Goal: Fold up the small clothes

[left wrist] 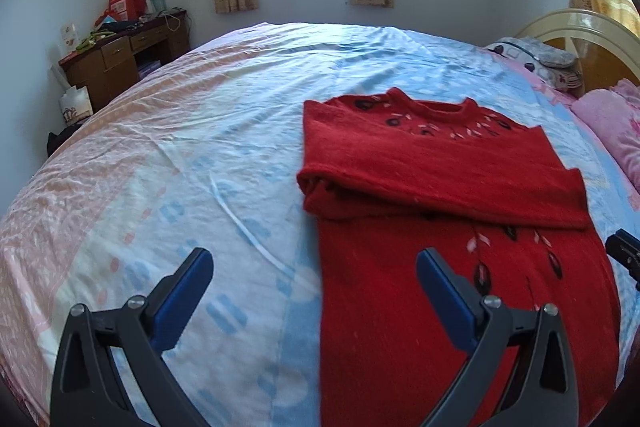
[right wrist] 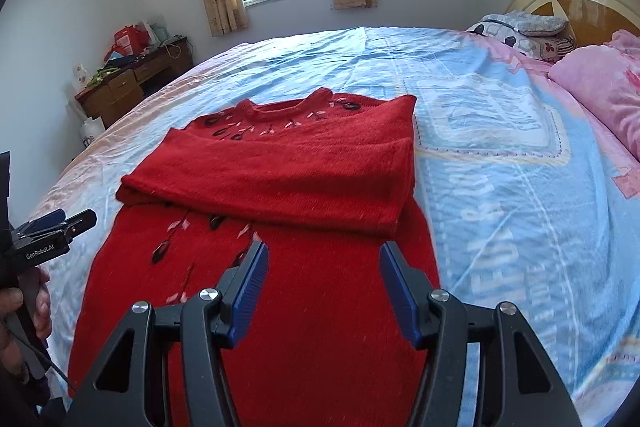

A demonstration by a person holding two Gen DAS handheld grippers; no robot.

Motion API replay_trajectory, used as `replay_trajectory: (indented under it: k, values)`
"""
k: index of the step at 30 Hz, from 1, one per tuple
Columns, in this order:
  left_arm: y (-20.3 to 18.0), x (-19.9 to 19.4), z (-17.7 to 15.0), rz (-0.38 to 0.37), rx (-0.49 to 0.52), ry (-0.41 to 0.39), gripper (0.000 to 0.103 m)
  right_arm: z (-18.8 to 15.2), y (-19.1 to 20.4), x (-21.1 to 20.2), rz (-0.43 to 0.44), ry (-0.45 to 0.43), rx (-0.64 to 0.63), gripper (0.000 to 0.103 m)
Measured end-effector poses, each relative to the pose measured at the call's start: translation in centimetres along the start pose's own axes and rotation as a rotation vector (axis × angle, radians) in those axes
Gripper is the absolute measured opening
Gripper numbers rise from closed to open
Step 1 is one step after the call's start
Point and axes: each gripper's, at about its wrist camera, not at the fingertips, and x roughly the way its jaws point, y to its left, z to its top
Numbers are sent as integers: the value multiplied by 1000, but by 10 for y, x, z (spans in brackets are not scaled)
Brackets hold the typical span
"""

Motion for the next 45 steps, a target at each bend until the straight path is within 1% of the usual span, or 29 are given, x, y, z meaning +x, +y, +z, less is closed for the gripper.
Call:
replay_trajectory:
  k: [10, 13, 21, 23, 34, 40, 42, 45]
  values:
    - [-1, -19, -20, -19, 15, 4, 103, -23, 4, -16, 1, 21, 14, 59]
    - [-2, -24, -28, -25, 33, 14, 103, -30, 5, -20, -5, 30, 7, 59]
    - [-4, -43, -53, -52, 99, 55, 103, -56, 5, -38, 3, 100, 0, 59]
    - [-3, -47, -59, -50, 114, 65, 103, -63, 4, -43, -7, 111, -6, 59]
    - [-1, -69, -78, -68, 144, 73, 103, -93, -8, -77, -42, 117, -14, 59]
    - [1, -68, -94, -135, 98, 150, 103, -108, -17, -81, -59, 121, 12, 60]
    - [3, -70, -99, -148, 77, 164, 103, -114, -20, -81, -63, 116, 22, 60]
    - [9, -72, -104, -199, 26, 191, 96, -118, -27, -83, -81, 106, 43, 60]
